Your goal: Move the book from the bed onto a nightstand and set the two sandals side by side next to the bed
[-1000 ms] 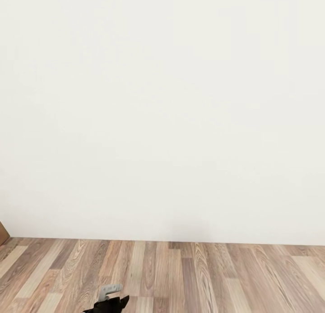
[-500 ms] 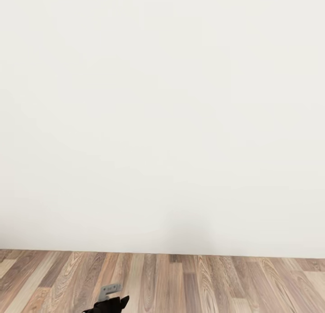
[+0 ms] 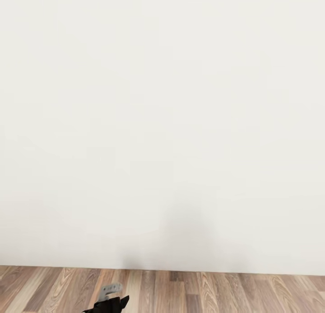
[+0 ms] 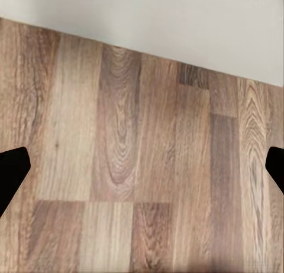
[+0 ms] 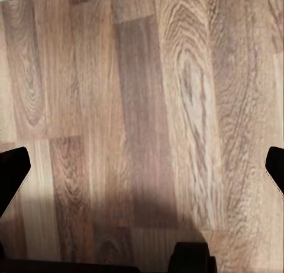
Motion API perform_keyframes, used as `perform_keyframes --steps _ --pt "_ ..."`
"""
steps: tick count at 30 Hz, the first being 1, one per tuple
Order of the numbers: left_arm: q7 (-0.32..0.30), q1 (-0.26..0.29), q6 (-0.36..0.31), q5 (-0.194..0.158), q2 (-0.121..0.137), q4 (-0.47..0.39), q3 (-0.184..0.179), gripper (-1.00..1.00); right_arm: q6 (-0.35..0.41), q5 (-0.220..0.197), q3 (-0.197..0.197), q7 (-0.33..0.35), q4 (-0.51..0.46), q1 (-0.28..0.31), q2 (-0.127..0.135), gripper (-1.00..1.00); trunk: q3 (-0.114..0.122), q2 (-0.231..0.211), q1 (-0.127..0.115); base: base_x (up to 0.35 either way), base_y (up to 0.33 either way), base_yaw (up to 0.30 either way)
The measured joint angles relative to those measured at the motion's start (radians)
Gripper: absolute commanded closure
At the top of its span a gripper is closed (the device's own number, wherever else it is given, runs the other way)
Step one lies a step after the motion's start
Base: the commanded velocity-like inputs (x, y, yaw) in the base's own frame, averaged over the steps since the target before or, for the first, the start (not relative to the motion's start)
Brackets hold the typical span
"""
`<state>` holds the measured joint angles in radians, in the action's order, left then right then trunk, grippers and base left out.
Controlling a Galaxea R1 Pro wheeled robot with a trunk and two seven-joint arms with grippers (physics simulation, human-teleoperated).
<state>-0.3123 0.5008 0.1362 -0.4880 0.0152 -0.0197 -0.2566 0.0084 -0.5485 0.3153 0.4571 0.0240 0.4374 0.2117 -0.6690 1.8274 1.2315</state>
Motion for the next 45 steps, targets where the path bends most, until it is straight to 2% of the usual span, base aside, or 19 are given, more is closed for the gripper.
perform_keyframes --steps 9,20,31,45 --pt "0.0 0.0 0.0 0.0 0.0 0.0 0.001 -1.0 0.0 0.001 0.0 0.0 0.0 0.0 0.0 -1.0 -0.001 0.0 0.001 0.122 0.0 -0.104" --pt "0.0 0.0 0.0 0.0 0.0 0.0 0.001 -1.0 0.0 0.002 0.0 0.0 0.0 0.0 0.0 -1.0 -0.006 0.0 0.0 0.02 0.0 -0.25" --pt "0.0 0.0 0.0 0.0 0.0 0.0 0.001 -1.0 0.0 0.002 0.0 -0.001 0.0 0.0 0.0 -1.0 -0.011 0.0 0.0 0.233 0.0 -0.257" --pt "0.0 0.0 0.002 0.0 0.0 0.0 0.001 -1.0 0.0 0.002 0.0 -0.001 0.0 0.0 0.0 -1.0 -0.017 0.0 0.001 0.011 0.0 -0.251"
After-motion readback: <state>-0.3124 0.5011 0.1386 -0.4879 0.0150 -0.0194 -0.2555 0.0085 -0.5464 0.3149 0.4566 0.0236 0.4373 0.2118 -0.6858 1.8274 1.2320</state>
